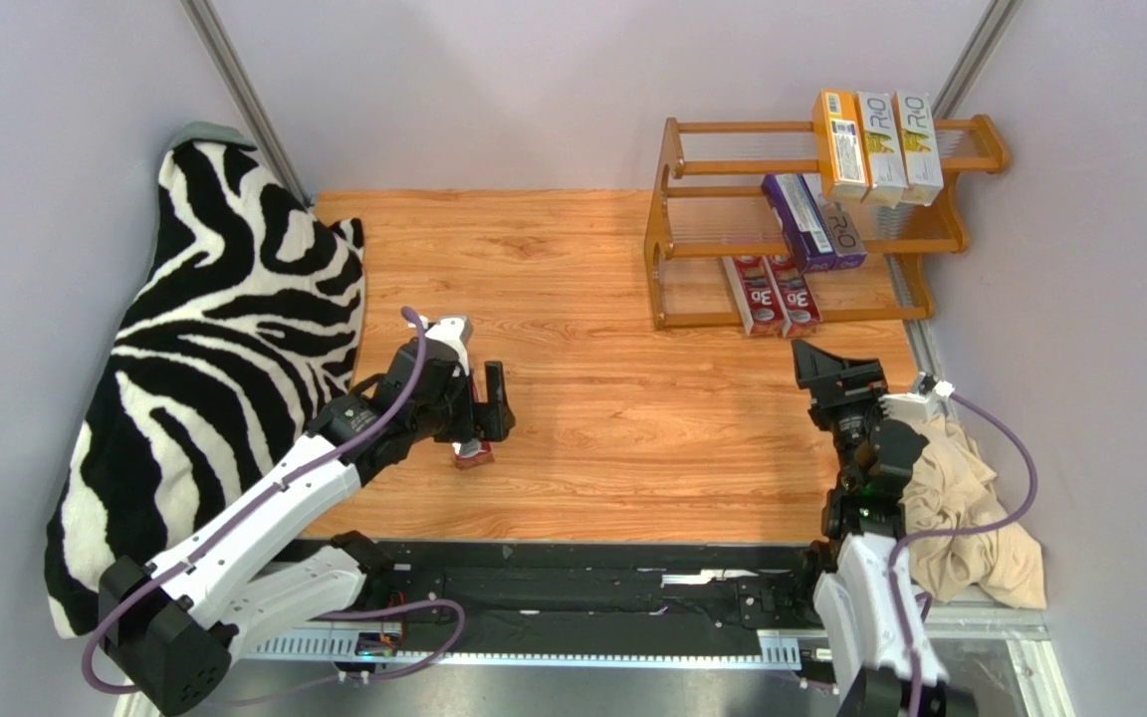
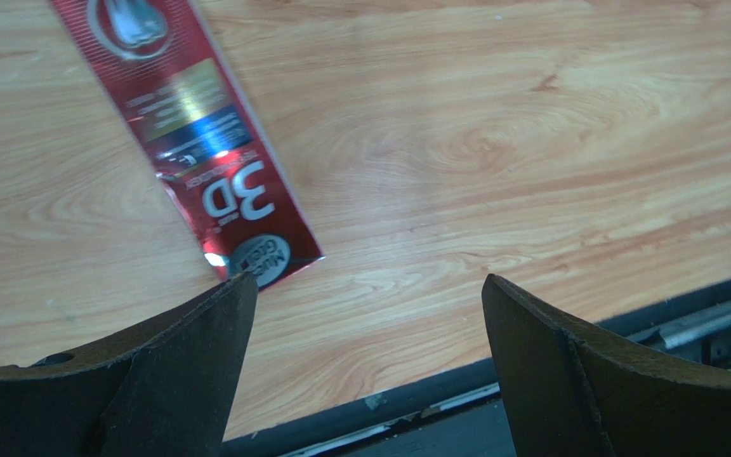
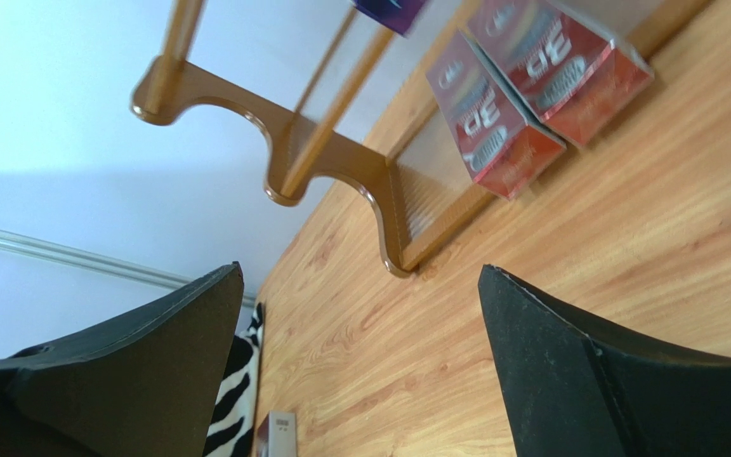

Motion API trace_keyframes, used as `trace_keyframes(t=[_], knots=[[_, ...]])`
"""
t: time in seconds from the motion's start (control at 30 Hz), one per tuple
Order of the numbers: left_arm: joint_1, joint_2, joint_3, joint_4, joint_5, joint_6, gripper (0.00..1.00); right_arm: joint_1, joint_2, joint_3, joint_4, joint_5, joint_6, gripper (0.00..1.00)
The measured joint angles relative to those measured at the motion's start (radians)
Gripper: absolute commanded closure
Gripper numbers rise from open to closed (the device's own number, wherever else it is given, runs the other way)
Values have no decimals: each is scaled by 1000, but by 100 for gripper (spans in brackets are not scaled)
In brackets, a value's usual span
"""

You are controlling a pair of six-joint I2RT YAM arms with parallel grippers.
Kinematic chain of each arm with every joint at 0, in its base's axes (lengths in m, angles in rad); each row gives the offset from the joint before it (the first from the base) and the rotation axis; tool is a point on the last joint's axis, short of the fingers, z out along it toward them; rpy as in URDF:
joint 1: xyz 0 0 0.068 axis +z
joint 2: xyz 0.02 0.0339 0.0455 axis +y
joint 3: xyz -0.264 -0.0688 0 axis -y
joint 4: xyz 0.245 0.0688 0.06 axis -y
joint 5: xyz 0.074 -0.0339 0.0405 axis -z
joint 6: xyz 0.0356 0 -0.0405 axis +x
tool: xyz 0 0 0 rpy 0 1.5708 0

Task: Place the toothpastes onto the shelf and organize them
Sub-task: Place the toothpaste on the shelf, then pick up the toothpaste from the center of the board.

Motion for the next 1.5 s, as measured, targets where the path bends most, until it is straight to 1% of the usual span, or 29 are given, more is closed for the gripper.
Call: trace_keyframes(t=[0.1,0.17,0.33,0.5,0.63,0.8,0.97,1.23,1.33,1.37,1.43,1.47,1.5], knots=[[30,13,13,-37,-55,-26,1,1,-223,50,-241,27,-84,0],[51,31,17,-56,-85,-41,1,1,-311,88,-381,47,-138,0],[100,93,17,-69,-127,-64,1,1,-450,119,-651,100,-235,0],[135,159,17,-60,-133,-64,2,1,-488,141,-813,135,-300,0],[189,228,23,-34,-122,-51,3,1,-491,145,-860,141,-325,0],[245,383,85,5,-85,-21,6,1,-496,145,-885,140,-333,0],[254,540,159,68,-39,3,7,1,-498,145,-889,134,-340,0],[255,707,224,87,-50,20,13,1,-491,145,-890,106,-354,1],[255,731,224,89,-50,22,19,1,-472,144,-889,82,-354,1],[255,735,224,89,-50,24,26,1,-464,142,-888,72,-354,1],[256,743,227,89,-53,29,33,1,-455,134,-889,55,-354,1],[256,743,227,92,-52,32,39,2,-453,129,-889,45,-353,2],[257,743,227,94,-51,34,42,3,-451,124,-888,37,-353,2]])
